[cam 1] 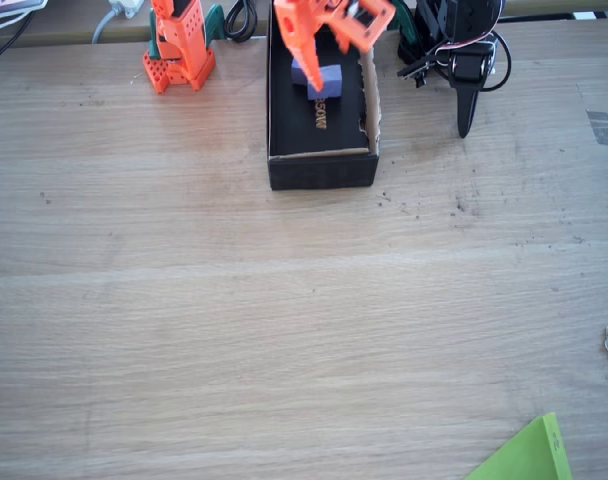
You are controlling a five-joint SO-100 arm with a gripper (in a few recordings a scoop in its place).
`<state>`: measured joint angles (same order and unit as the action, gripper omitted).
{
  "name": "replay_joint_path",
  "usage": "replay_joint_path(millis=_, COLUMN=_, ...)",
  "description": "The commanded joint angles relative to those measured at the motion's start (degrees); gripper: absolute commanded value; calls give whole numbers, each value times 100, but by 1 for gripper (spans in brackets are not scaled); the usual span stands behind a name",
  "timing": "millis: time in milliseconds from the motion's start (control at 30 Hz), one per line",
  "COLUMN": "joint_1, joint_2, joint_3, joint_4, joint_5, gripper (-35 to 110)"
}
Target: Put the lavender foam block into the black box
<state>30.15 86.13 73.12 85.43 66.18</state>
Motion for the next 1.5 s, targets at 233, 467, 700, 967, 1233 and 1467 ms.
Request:
replay_joint_path(millis=233, joint_1=2558, joint_2=3243, joint_3=3357, joint_4=-984, joint_5=-976, gripper=0)
replay_joint_path(millis=467, joint_1=4641, joint_2=4122, joint_3=4201, joint_4=-1415, joint_5=-1661, gripper=0)
replay_joint_path(millis=700, joint_1=5449, joint_2=4526, joint_3=4860, joint_4=-1951, joint_5=-2382, gripper=0)
replay_joint_path(millis=967, joint_1=5370, joint_2=5142, joint_3=6223, joint_4=-2812, joint_5=-2522, gripper=0)
replay_joint_path(millis=1233, joint_1=5537, joint_2=6249, joint_3=7242, joint_4=-2997, joint_5=-2839, gripper=0)
replay_joint_path(millis=1467, joint_1=5625, joint_2=6583, joint_3=7629, joint_4=-2856, joint_5=-2900, gripper=0)
